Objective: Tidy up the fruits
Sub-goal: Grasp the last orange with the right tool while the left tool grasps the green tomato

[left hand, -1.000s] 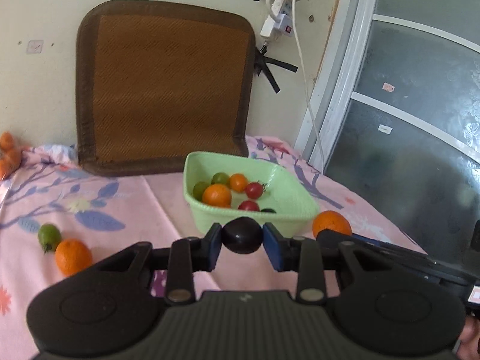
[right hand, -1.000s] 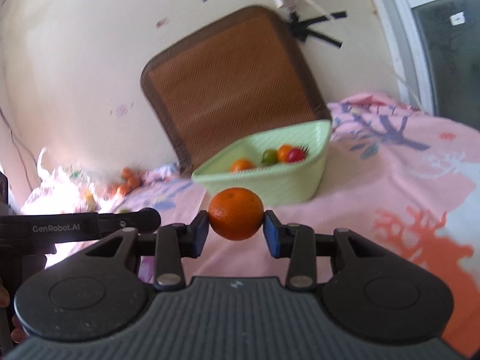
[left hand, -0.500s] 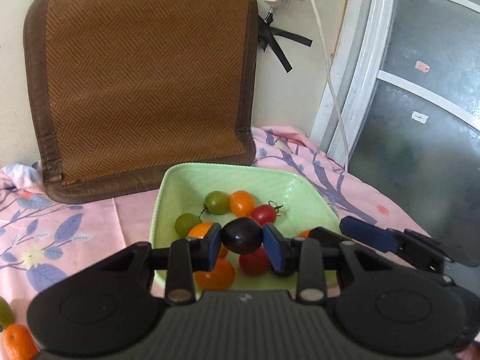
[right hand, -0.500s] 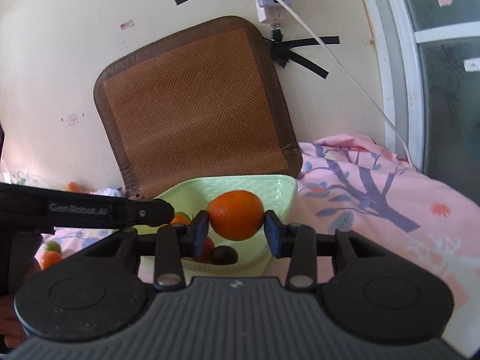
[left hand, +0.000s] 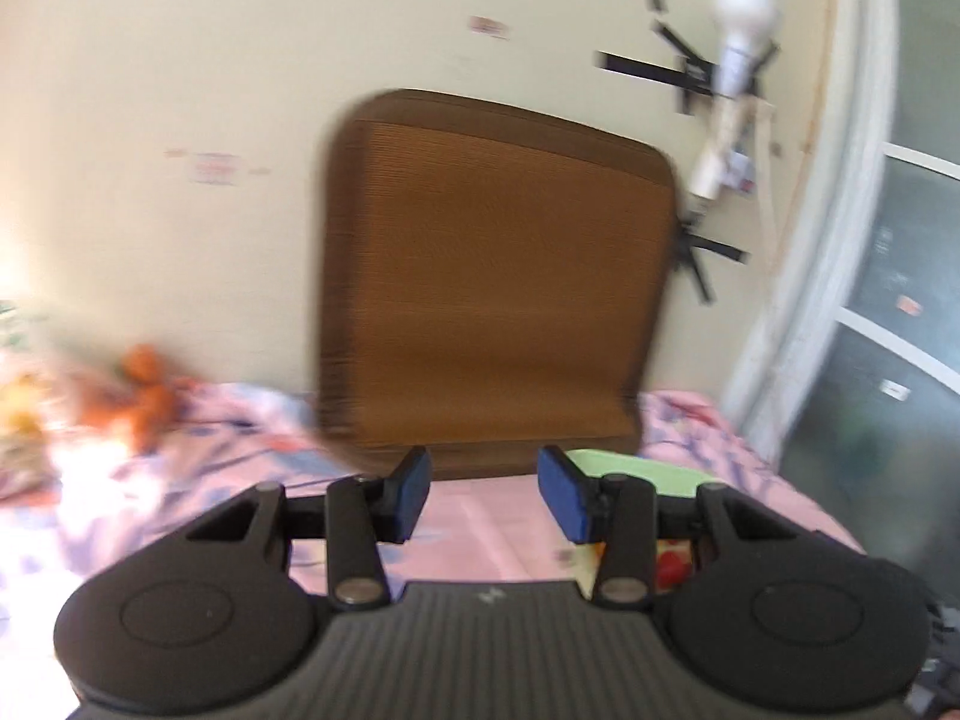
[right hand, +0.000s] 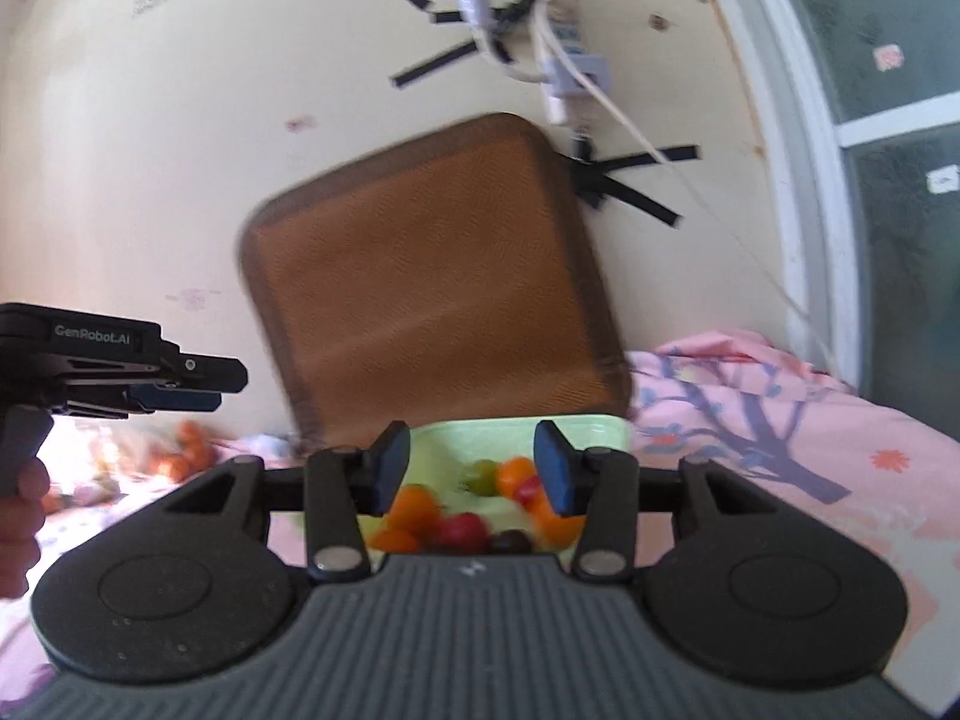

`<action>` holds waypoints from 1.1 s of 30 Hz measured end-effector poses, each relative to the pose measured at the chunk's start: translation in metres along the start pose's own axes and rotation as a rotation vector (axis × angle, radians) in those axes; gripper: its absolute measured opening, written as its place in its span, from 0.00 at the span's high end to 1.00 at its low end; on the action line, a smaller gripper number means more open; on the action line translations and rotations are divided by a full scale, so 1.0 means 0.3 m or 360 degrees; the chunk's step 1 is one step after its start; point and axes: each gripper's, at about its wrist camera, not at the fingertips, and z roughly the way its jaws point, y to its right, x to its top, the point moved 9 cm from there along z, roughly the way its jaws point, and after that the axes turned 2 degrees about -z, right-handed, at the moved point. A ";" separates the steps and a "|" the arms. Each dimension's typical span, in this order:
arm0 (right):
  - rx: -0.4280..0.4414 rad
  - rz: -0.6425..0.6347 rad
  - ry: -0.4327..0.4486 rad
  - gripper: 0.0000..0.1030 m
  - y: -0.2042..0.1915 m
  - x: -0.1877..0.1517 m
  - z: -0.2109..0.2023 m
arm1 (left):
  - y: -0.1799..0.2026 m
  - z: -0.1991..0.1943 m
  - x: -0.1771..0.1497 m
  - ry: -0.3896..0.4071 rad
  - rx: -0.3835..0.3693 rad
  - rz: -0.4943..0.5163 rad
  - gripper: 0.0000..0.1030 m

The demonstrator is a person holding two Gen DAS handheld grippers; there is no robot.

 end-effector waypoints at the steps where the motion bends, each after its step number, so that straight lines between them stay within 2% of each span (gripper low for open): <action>1: 0.0061 -0.0008 -0.0007 0.56 -0.041 0.002 -0.006 | -0.056 -0.018 -0.011 -0.0013 0.0046 -0.0024 0.60; 3: 0.0201 -0.0022 -0.0057 0.56 -0.127 -0.008 -0.006 | -0.157 -0.034 -0.050 -0.0071 0.0114 -0.0100 0.60; 7: 0.0518 -0.0111 -0.0318 0.55 -0.354 -0.098 0.054 | -0.259 -0.011 -0.139 -0.0185 0.0092 -0.0217 0.60; 11: 0.0631 -0.0267 -0.0552 0.53 -0.534 -0.208 0.148 | -0.272 0.043 -0.174 -0.0242 0.0028 -0.0282 0.60; 12: 0.0635 -0.0293 -0.0596 0.49 -0.564 -0.229 0.175 | -0.269 0.057 -0.180 -0.0250 0.0018 -0.0283 0.58; 15: 0.0619 -0.0321 -0.0704 0.49 -0.624 -0.269 0.254 | -0.261 0.095 -0.196 -0.0282 0.0029 -0.0250 0.57; 19: 0.0558 -0.0343 -0.0762 0.49 -0.651 -0.293 0.333 | -0.245 0.108 -0.223 -0.0301 0.0031 -0.0218 0.57; 20: 0.0560 -0.0348 -0.0779 0.52 -0.652 -0.301 0.342 | -0.242 0.108 -0.229 -0.0304 0.0041 -0.0206 0.57; 21: 0.0567 -0.0350 -0.0790 0.62 -0.651 -0.310 0.342 | -0.239 0.110 -0.235 -0.0307 0.0055 -0.0189 0.57; 25: 0.0564 -0.0368 -0.0751 0.62 -0.623 -0.306 0.275 | -0.214 0.127 -0.264 -0.0333 0.0139 -0.0068 0.59; 26: 0.0560 -0.0389 -0.0727 0.62 -0.612 -0.303 0.250 | -0.205 0.130 -0.272 -0.0336 0.0165 -0.0028 0.61; 28: 0.0526 -0.0452 -0.0666 0.62 -0.582 -0.291 0.202 | -0.189 0.132 -0.285 -0.0324 0.0201 0.0037 0.73; 29: 0.0501 -0.0474 -0.0634 0.62 -0.559 -0.284 0.176 | -0.182 0.129 -0.286 -0.0315 0.0211 0.0050 0.73; 33: 0.0380 -0.0446 -0.0543 0.62 -0.451 -0.256 0.081 | -0.104 0.093 -0.271 -0.0285 0.0100 0.0021 0.73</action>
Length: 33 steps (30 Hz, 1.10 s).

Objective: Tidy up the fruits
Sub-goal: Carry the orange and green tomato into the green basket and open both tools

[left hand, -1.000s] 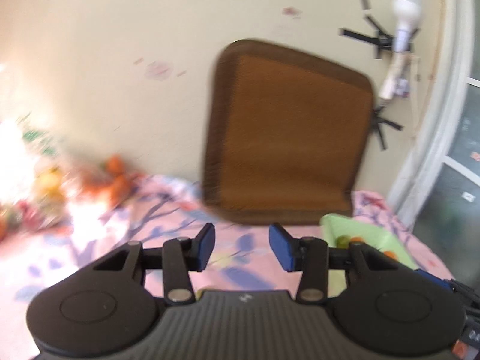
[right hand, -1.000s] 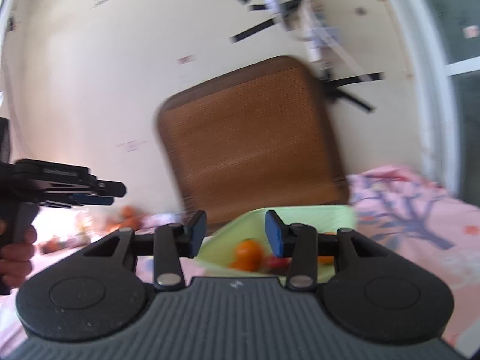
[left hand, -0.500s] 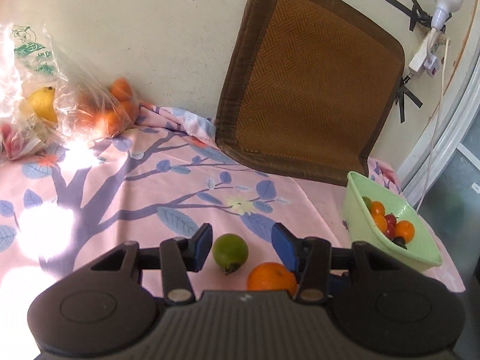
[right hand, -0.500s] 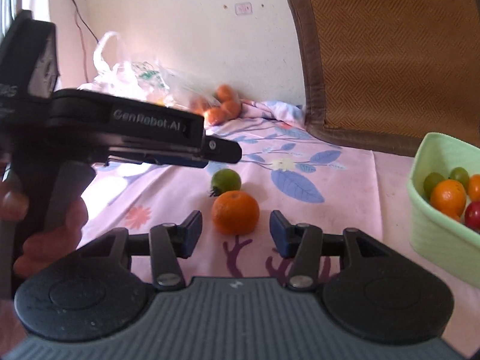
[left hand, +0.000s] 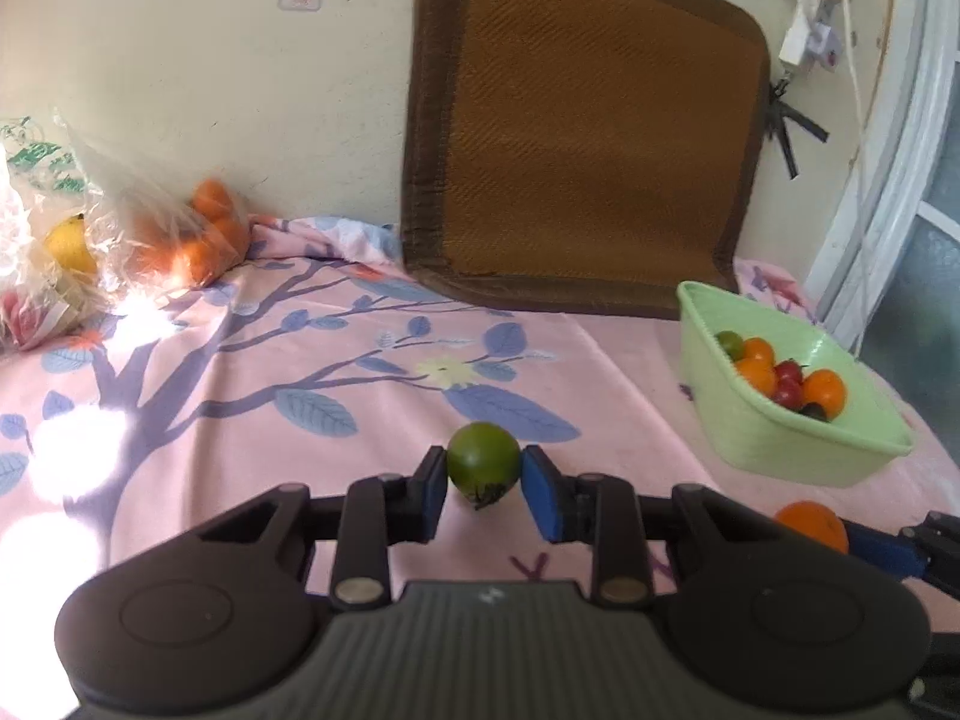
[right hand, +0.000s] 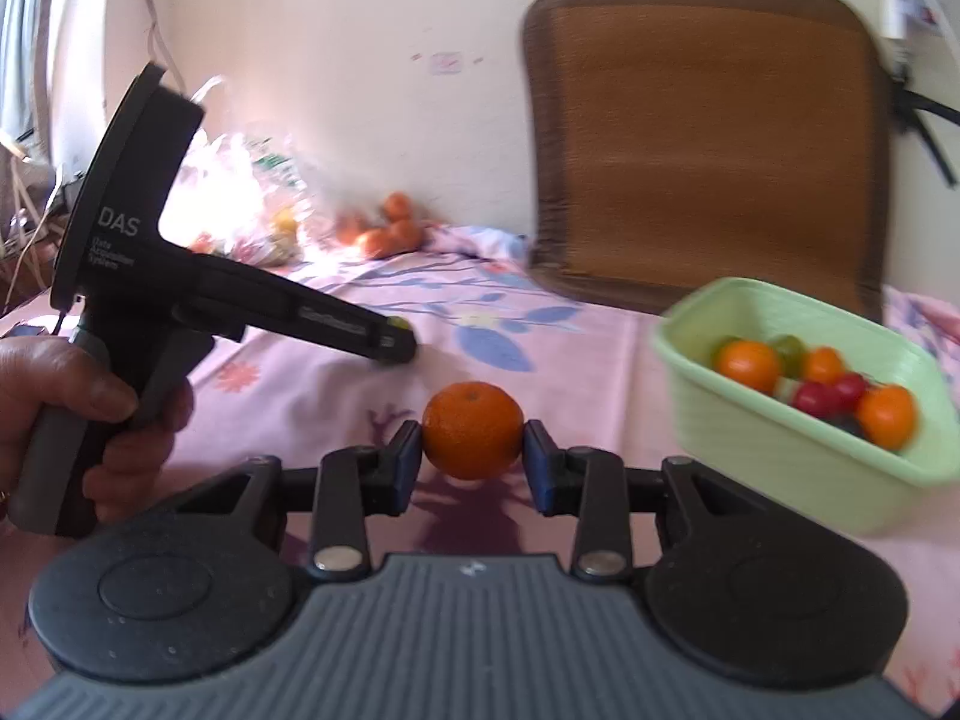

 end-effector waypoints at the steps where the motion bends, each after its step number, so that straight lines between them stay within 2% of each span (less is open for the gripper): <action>1: -0.0028 0.0030 0.0023 0.62 0.026 -0.009 -0.028 | 0.034 -0.013 0.004 0.0013 -0.0031 0.0025 0.73; 7: -0.0218 0.0250 0.0180 0.62 0.201 -0.036 -0.173 | 0.299 -0.030 0.054 0.0014 -0.0348 0.0091 0.73; 12: -0.0360 0.0346 0.0284 0.62 0.363 0.013 -0.206 | 0.490 0.075 0.140 -0.0032 -0.0482 0.0126 0.73; 17: -0.0430 0.0393 0.0265 0.62 0.494 0.038 -0.132 | 0.576 0.226 0.177 -0.0127 -0.0517 0.0110 0.72; 22: -0.0453 0.0382 0.0235 0.57 0.551 0.019 -0.061 | 0.589 0.320 0.192 -0.0177 -0.0466 0.0077 0.69; 29: -0.0452 0.0456 0.0319 0.56 0.548 0.005 -0.129 | 0.547 0.214 0.188 -0.0109 -0.0456 0.0028 0.69; 33: -0.0422 0.0541 0.0372 0.56 0.500 -0.017 -0.218 | 0.483 0.087 0.121 -0.0050 -0.0302 0.0087 0.59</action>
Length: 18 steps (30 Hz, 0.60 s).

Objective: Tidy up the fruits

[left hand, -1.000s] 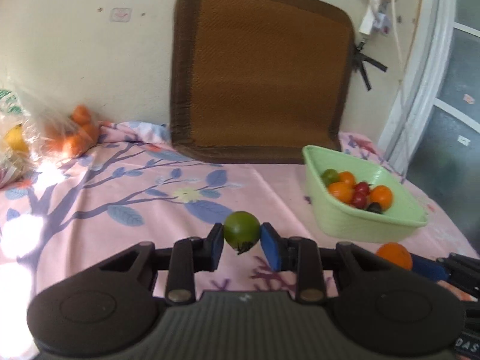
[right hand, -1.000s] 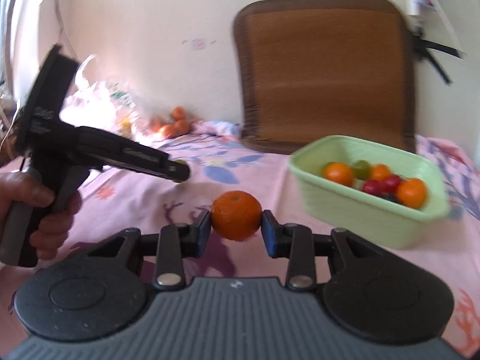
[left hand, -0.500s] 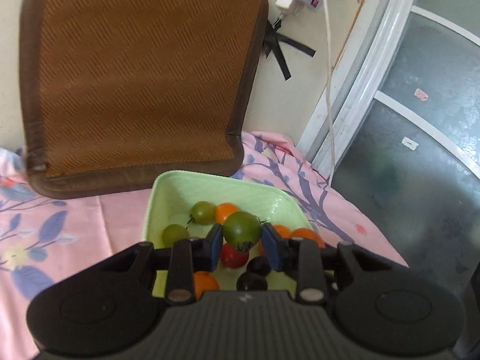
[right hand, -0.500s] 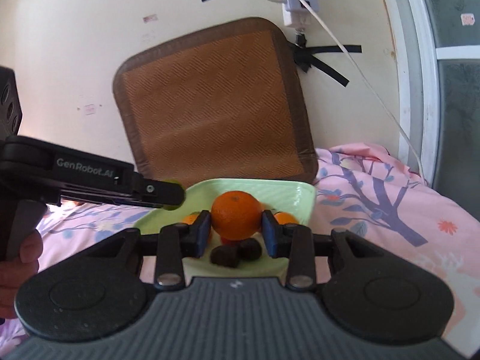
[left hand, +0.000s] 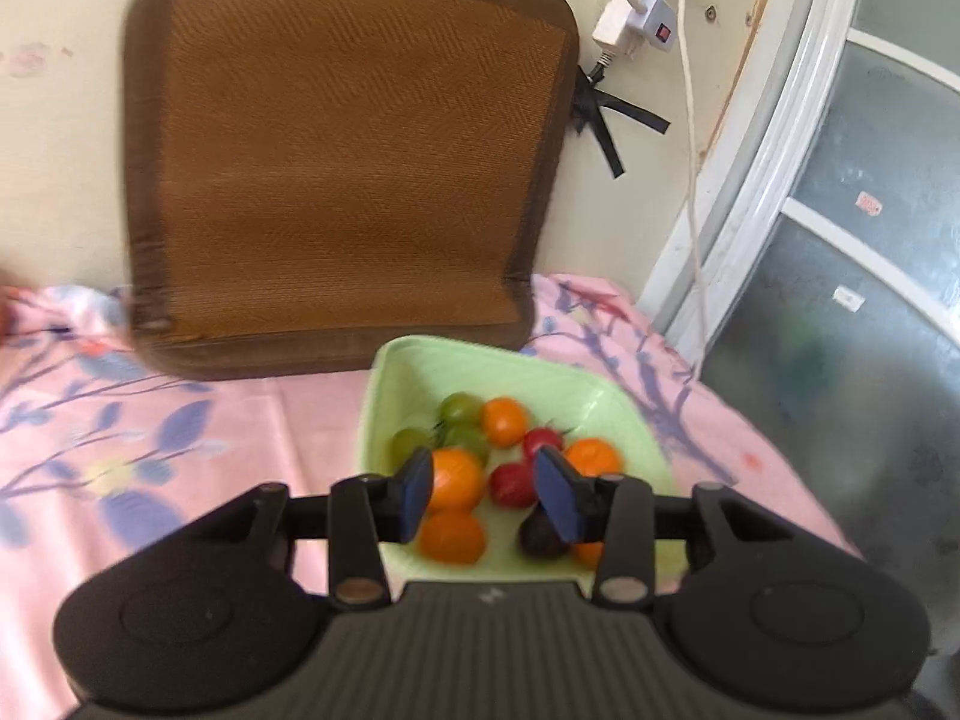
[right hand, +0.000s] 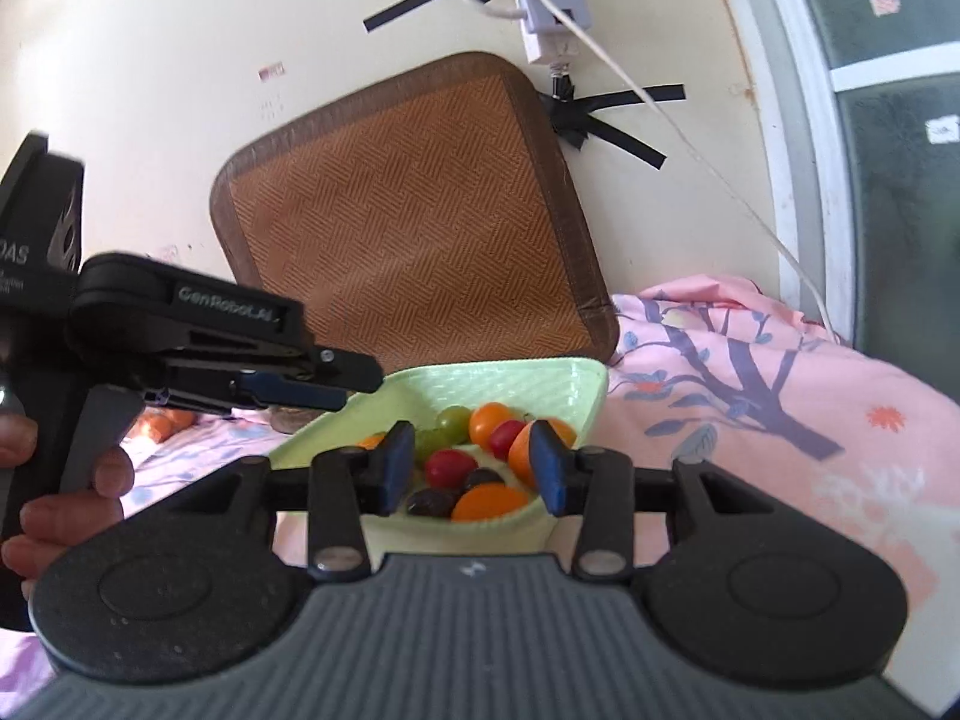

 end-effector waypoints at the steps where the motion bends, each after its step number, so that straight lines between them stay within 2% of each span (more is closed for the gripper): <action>1: 0.0008 0.0021 0.0004 0.56 -0.009 -0.012 -0.032 | -0.008 -0.038 -0.026 0.0015 0.0041 0.0023 0.57; 4: 0.0040 0.0079 -0.0053 0.56 -0.044 -0.069 -0.104 | -0.025 -0.145 -0.118 0.0055 0.0166 0.0097 0.52; 8: 0.0100 0.0172 -0.0245 0.55 -0.100 -0.166 -0.164 | -0.046 -0.254 -0.237 0.0052 0.0306 0.0100 0.48; 10: 0.0108 0.0208 -0.0300 0.55 -0.119 -0.192 -0.190 | -0.043 -0.297 -0.276 0.0065 0.0356 0.0111 0.42; 11: 0.0117 0.0227 -0.0313 0.55 -0.128 -0.198 -0.204 | -0.039 -0.319 -0.291 0.0082 0.0374 0.0116 0.38; 13: 0.0124 0.0244 -0.0323 0.52 -0.148 -0.205 -0.234 | -0.033 -0.358 -0.314 0.0115 0.0401 0.0111 0.22; 14: 0.0116 0.0247 -0.0318 0.50 -0.153 -0.203 -0.247 | -0.030 -0.379 -0.324 0.0137 0.0411 0.0107 0.05; 15: 0.0107 0.0252 -0.0312 0.48 -0.157 -0.203 -0.261 | -0.027 -0.398 -0.330 0.0160 0.0430 0.0104 0.00; 18: 0.0105 0.0297 -0.0314 0.48 -0.164 -0.216 -0.300 | -0.022 -0.443 -0.345 0.0182 0.0473 0.0107 0.00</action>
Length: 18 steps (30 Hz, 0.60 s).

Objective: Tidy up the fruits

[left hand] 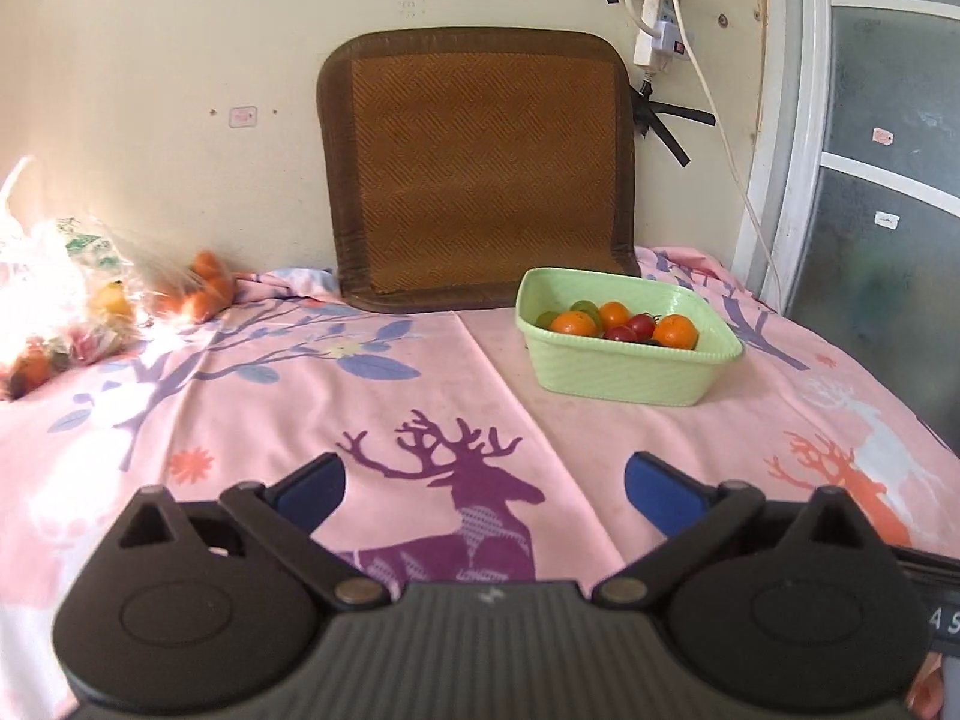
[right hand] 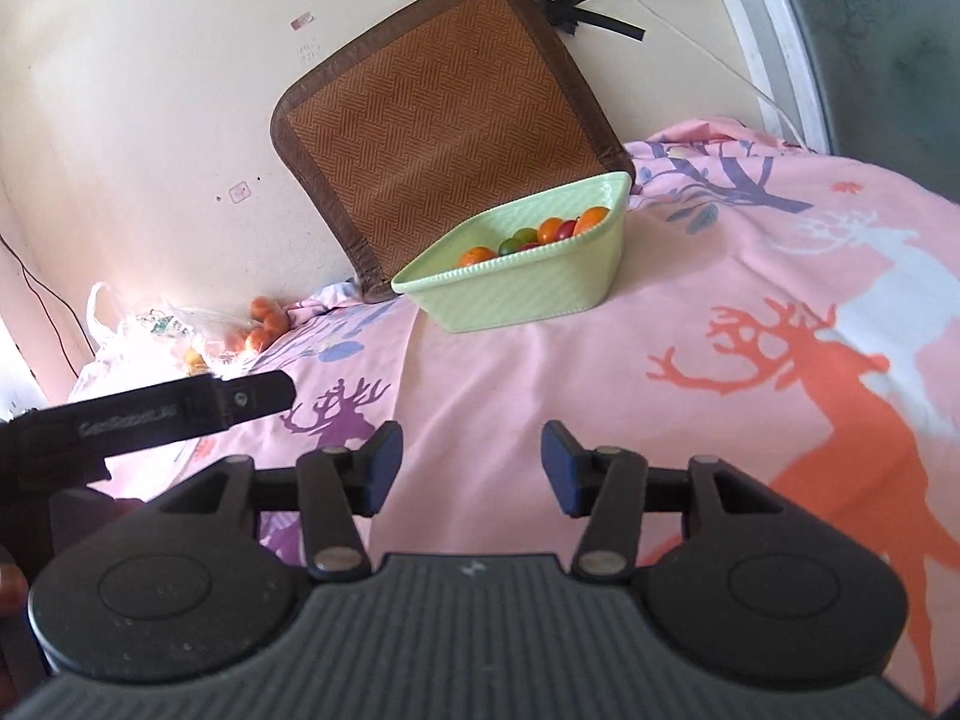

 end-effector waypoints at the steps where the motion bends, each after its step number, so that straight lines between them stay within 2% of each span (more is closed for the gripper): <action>1: 0.0003 0.0018 -0.0003 0.48 0.001 -0.013 -0.015 | -0.003 -0.012 -0.003 0.0003 0.0006 -0.0005 0.00; 6: 0.0018 0.0100 -0.0029 0.47 -0.007 -0.052 -0.045 | -0.008 -0.038 -0.044 -0.0067 0.0064 -0.0007 0.00; 18: 0.0051 0.0150 -0.0031 0.44 -0.022 -0.074 -0.083 | 0.000 -0.080 -0.074 -0.0032 0.0214 0.0113 0.00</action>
